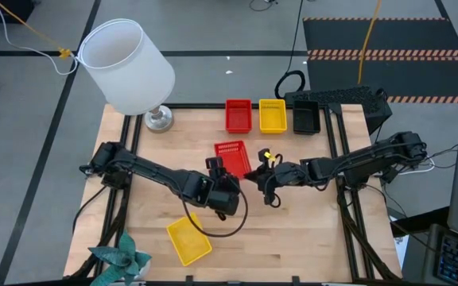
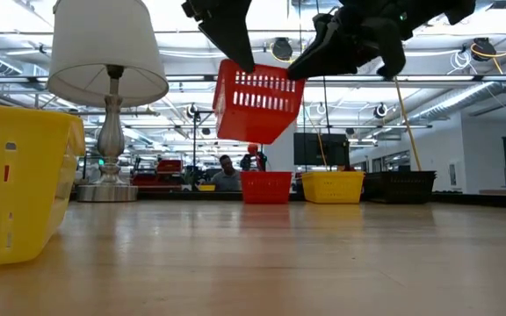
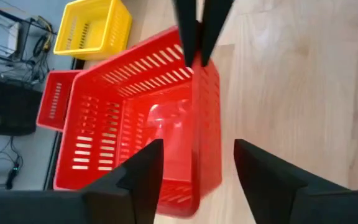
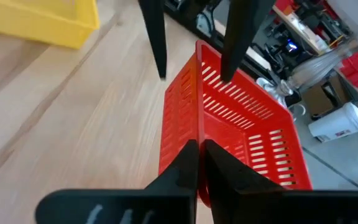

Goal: Stack baskets by color
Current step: Stack the bottom red bin on top of the red bin

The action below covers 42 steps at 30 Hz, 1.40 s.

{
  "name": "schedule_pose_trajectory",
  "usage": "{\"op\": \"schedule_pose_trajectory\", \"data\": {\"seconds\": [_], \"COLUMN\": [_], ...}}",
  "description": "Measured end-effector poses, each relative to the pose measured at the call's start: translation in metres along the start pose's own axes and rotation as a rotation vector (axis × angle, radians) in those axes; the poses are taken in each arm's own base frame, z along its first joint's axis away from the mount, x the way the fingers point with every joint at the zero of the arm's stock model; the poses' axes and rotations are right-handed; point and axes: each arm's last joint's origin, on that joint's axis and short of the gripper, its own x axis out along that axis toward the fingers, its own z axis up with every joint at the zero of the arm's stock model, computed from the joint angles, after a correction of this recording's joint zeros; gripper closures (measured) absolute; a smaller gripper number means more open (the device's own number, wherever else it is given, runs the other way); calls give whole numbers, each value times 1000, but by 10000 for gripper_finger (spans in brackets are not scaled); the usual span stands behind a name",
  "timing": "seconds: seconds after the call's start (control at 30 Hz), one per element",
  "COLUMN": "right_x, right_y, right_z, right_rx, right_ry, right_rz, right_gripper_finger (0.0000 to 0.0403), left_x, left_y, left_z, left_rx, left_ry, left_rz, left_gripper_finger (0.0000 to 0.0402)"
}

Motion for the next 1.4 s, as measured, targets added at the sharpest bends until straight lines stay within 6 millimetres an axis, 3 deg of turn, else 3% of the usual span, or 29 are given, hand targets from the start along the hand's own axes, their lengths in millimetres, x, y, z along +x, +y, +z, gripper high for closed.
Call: {"op": "schedule_pose_trajectory", "data": {"seconds": [0.2, 0.8, 1.0, 1.17, 1.4], "right_x": [0, 0, 0, -2, -2], "right_y": [2, 1, 0, -7, -3], "right_z": [0, 1, 3, 12, 14], "right_rx": [-44, -68, 22, 127, 137], "right_ry": [2, -11, -22, -25, -10], "right_rz": [8, 4, -6, -58, -38], "right_gripper_finger": [397, 396, 374, 330, 278], "left_x": [1, 6, 6, 7, 8], "left_y": [2, 5, 5, 6, 5], "left_z": [0, -2, -2, -1, 2], "left_rx": [-12, 55, 64, 70, 85], "left_ry": [3, 42, 38, 34, 5], "left_rz": [1, -24, -8, 8, 0], "left_gripper_finger": [205, 388, 389, 392, 394]}}
